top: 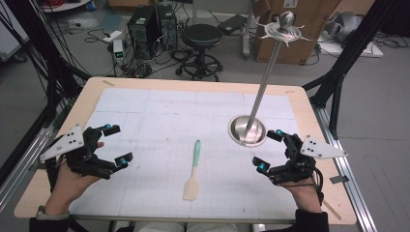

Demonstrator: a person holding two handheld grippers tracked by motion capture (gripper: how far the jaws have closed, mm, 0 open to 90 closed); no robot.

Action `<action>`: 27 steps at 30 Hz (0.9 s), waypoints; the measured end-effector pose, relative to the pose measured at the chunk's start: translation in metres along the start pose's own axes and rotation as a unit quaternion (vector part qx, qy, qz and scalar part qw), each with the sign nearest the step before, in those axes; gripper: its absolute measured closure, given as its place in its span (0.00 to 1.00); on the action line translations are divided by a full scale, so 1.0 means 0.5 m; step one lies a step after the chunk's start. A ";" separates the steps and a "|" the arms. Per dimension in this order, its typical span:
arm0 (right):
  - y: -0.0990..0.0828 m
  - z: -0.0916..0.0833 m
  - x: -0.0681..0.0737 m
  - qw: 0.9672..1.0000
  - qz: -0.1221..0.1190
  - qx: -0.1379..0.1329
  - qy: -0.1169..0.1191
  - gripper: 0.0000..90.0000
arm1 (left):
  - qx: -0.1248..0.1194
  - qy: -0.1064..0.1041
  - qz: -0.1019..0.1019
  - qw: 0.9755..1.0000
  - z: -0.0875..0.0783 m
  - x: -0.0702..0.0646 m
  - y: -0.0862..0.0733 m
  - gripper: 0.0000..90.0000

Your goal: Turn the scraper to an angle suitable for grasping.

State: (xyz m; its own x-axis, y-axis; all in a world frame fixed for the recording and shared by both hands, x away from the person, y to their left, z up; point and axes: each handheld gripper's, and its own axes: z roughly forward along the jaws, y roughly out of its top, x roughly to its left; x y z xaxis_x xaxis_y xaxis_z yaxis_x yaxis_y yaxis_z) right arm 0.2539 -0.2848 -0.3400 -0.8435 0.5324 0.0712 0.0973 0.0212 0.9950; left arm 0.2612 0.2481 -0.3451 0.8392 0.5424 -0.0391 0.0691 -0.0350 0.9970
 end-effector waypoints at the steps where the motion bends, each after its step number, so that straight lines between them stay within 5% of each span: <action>1: 0.000 0.002 0.000 1.000 0.000 0.002 0.000 0.01 | 0.000 0.001 0.000 1.000 0.001 -0.001 -0.001 0.02; 9: -0.008 0.024 -0.003 0.999 0.006 0.033 -0.010 0.01 | 0.012 0.011 -0.003 1.000 -0.002 0.003 -0.014 0.02; 17: -0.014 0.075 -0.006 0.998 0.012 0.054 0.020 0.08 | 0.013 0.020 -0.012 1.000 -0.022 -0.003 -0.019 0.02; 21: -0.018 0.105 -0.004 0.995 0.020 0.075 0.059 0.28 | 0.012 0.024 -0.007 1.000 -0.037 -0.008 -0.016 0.02; 27: -0.035 0.162 0.006 0.992 0.025 0.109 0.065 0.46 | 0.018 0.036 -0.012 0.999 -0.054 -0.009 -0.025 0.02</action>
State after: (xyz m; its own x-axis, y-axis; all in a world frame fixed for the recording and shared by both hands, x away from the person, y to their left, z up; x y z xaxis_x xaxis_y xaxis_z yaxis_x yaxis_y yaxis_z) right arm 0.2923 -0.2150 -0.3627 -0.8941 0.4249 0.1414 0.2400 0.1880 0.9524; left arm 0.2422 0.2687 -0.3554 0.7966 0.6018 -0.0578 0.1104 -0.0509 0.9926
